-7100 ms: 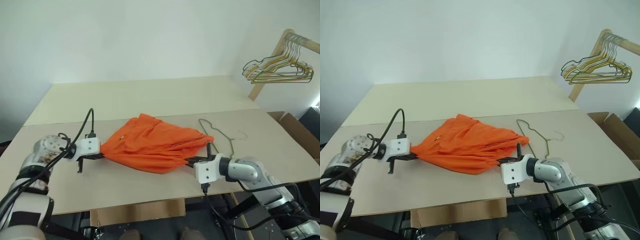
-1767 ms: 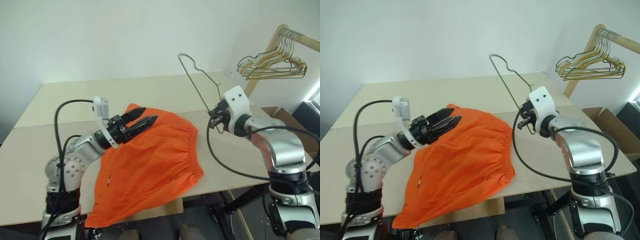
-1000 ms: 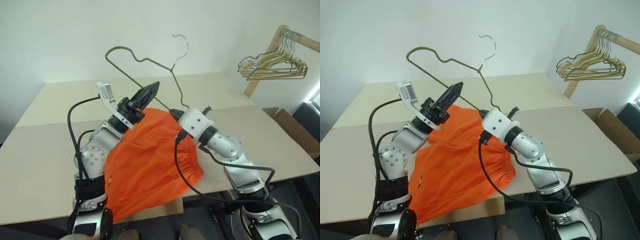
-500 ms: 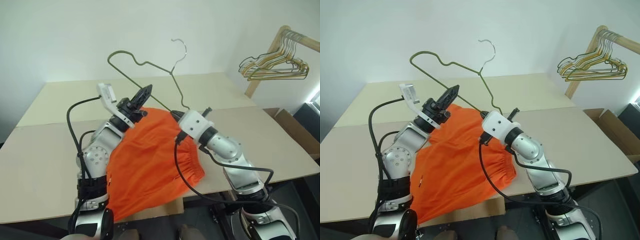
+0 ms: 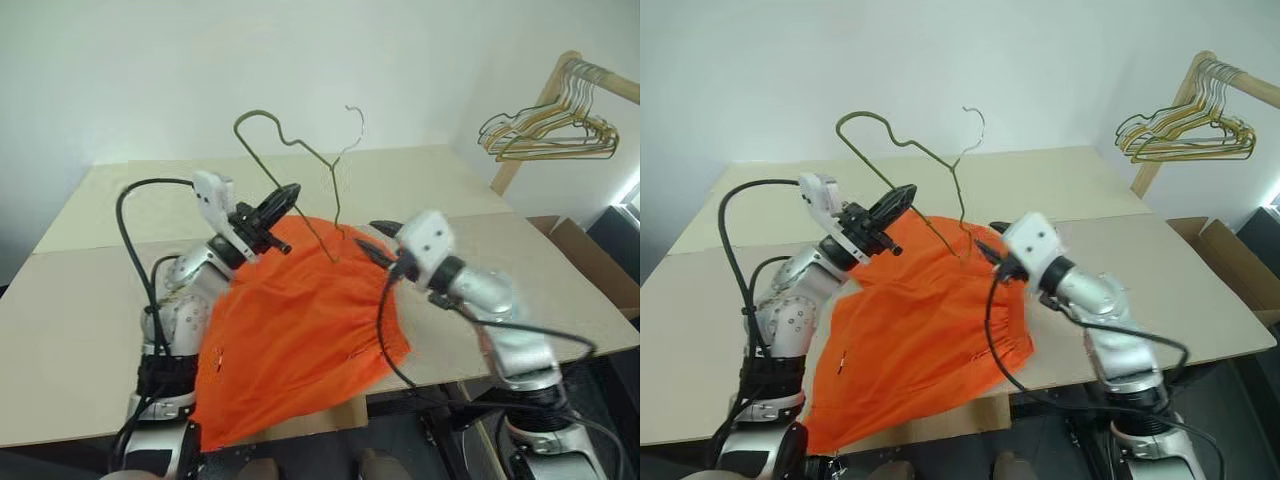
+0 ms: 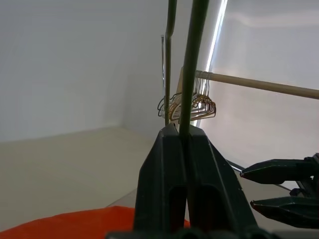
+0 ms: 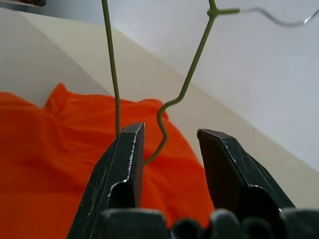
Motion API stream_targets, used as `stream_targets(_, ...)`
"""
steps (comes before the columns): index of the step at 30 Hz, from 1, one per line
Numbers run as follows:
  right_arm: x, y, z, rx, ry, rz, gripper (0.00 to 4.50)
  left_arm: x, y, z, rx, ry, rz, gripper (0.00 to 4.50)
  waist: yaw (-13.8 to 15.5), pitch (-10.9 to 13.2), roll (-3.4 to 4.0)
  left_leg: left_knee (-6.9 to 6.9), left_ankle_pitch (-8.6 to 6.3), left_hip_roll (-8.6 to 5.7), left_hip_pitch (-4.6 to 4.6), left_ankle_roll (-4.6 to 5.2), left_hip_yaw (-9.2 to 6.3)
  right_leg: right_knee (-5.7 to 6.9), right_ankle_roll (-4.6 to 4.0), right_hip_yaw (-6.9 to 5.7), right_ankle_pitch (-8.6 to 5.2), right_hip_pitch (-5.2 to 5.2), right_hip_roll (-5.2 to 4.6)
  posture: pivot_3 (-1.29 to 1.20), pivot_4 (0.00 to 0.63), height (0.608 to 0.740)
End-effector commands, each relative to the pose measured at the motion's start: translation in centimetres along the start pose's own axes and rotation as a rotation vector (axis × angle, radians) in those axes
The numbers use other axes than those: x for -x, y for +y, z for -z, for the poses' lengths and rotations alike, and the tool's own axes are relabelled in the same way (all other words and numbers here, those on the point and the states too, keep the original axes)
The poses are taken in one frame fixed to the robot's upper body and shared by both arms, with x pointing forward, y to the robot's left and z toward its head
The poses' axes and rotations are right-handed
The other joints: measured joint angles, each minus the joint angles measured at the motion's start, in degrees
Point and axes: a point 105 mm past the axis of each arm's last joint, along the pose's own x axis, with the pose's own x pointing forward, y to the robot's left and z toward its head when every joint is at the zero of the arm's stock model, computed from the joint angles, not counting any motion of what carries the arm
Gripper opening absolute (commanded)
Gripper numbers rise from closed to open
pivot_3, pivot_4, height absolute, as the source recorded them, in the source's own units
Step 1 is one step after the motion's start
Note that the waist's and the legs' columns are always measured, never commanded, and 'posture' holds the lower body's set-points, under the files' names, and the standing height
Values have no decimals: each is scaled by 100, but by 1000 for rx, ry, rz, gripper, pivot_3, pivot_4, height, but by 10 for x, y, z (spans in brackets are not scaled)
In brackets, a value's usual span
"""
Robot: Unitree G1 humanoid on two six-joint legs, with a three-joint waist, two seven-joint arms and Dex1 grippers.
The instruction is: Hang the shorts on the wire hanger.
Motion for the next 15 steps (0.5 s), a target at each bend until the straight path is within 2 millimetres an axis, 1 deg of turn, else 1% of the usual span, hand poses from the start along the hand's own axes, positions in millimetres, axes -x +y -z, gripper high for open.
stream_targets(1, 30, 6, -1, -188, 47, -272, 2108, 9, -17, -48, 6, -122, 230, 0, -11, 0, 0, 0, -1, 2, 0, 1, 1, -2, 0, -1, 0, 0, 1, -32, 0, 740)
stream_targets(3, 40, 6, 1, -303, 92, -375, 2108, 18, -23, -60, 52, -152, 332, 0, -36, 1, 0, 0, -1, 5, 1, 2, 3, -1, 0, -1, 0, 1, 3, -31, 0, 740)
stream_targets(5, 44, 3, -1, -460, 81, -446, 2108, 27, -26, -71, 109, -207, 406, 0, -96, 1, 0, 0, -2, 10, 13, 3, 7, 0, -1, 1, 0, 8, 7, -32, 0, 740)
stream_targets(7, 44, 4, 1, -484, 87, -487, 2108, 32, -26, -79, 146, -254, 440, 0, -121, 1, 0, -1, -2, 11, 27, 3, 8, 4, -1, 3, 0, 18, 8, -33, 0, 740)
stream_targets(9, 42, 6, 3, -550, 112, -521, 2108, 34, -26, -80, 164, -267, 457, 0, -134, 1, 0, -3, -2, 14, 46, 3, 5, 1, 0, 0, -2, 41, 13, -33, 0, 740)
stream_targets(11, 38, 7, 2, -574, 111, -542, 2108, 37, -28, -78, 191, -267, 486, 0, -145, 2, -1, -2, -2, 14, 53, 3, 6, -1, 1, 0, -2, 50, 13, -33, 0, 740)
stream_targets(12, 37, 9, 0, -583, 99, -563, 2108, 39, -30, -77, 208, -267, 504, 0, -146, 2, -2, -2, -2, 14, 54, 3, 6, 0, 1, 0, -2, 51, 13, -32, 0, 740)
stream_targets(15, 32, 10, -20, -582, 18, -616, 2108, 40, -34, -69, 219, -252, 524, 0, -147, 2, -2, -3, -2, 13, 51, 3, 5, -6, 2, 0, -2, 50, 11, -26, 0, 740)
